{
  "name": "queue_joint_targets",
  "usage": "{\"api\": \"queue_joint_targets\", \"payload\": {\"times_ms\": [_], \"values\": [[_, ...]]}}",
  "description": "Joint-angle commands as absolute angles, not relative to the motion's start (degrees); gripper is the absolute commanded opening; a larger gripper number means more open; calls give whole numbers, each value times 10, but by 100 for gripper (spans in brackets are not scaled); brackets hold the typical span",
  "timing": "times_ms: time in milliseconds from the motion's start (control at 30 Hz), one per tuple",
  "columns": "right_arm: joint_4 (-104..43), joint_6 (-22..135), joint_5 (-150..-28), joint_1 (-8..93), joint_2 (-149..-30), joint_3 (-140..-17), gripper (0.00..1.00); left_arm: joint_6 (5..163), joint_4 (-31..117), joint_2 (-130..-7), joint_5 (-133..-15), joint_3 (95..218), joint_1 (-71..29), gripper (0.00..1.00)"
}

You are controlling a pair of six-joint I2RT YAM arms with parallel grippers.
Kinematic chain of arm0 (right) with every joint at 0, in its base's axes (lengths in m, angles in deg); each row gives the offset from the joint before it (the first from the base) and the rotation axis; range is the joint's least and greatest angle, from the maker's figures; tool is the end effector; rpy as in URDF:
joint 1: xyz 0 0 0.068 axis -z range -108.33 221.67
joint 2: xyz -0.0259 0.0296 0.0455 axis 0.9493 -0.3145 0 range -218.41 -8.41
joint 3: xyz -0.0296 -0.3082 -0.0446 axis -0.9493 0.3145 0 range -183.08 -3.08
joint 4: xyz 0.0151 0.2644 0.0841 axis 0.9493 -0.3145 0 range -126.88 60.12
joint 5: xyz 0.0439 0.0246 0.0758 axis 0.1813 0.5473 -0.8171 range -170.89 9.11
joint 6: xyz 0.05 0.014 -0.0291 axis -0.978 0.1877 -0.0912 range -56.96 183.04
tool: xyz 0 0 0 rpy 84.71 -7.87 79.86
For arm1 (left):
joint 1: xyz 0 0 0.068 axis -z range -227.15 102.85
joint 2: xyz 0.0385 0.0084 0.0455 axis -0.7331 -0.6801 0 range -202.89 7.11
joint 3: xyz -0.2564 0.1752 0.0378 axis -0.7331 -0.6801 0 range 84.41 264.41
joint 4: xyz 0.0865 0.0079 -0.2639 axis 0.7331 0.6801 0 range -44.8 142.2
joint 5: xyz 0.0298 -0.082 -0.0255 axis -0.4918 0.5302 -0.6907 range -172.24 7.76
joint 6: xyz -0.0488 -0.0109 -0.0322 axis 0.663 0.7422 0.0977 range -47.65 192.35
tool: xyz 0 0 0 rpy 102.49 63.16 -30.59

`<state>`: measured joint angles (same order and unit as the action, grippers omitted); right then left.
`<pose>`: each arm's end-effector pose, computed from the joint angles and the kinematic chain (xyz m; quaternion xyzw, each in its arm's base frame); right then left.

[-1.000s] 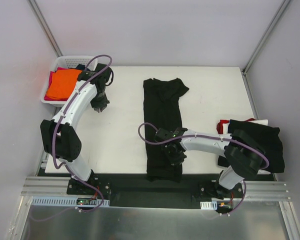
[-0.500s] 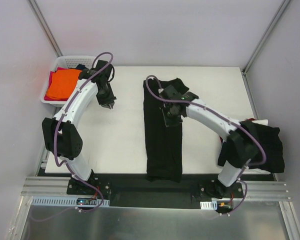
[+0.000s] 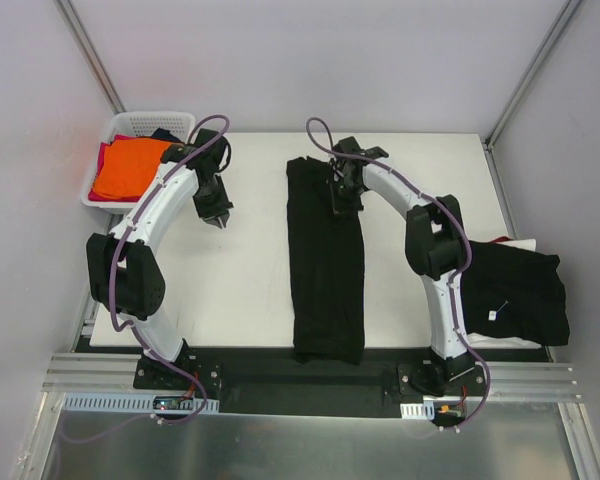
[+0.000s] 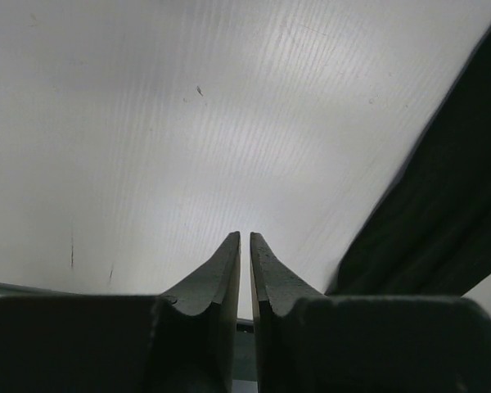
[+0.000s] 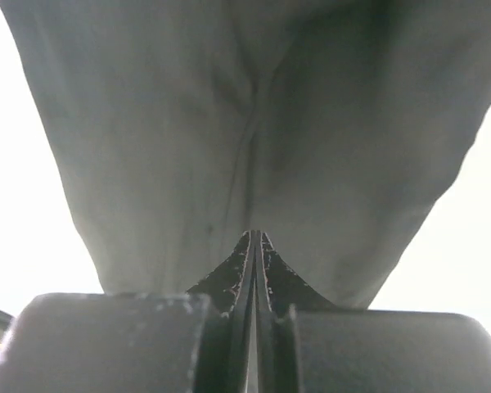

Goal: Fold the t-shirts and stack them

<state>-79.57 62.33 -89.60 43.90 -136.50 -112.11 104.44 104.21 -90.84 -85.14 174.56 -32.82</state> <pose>0.4556 0.2473 0.2154 -0.2429 0.9495 0.1176 0.1598 0.3655 -0.0911 0.3316 -0.1563 0.9667 -0.0564 0.1945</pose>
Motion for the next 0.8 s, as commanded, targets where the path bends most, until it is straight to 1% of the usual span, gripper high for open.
{"api": "queue_joint_targets", "payload": {"times_ms": [0, 200, 300, 400, 533, 633, 767], "values": [[-824, 633, -929, 439, -1391, -1185, 1, 1034, 1058, -900, -851, 1748, -323, 9], [-822, 632, -937, 438, -1407, -1186, 1, 1030, 1064, -923, -850, 1766, -323, 9], [-819, 632, -939, 438, -1381, -1159, 1, 1028, 1066, -932, -848, 1772, -323, 9], [-799, 617, -936, 436, -1331, -1091, 1, 1028, 1066, -938, -847, 1778, -323, 9], [-793, 608, -927, 421, -1230, -1017, 1, 1028, 1064, -949, -838, 1785, -324, 9], [-795, 594, -914, 399, -1193, -956, 1, 1030, 1065, -963, -833, 1797, -324, 9], [-783, 569, -895, 369, -1173, -891, 1, 1032, 1066, -978, -828, 1816, -323, 9]]}}
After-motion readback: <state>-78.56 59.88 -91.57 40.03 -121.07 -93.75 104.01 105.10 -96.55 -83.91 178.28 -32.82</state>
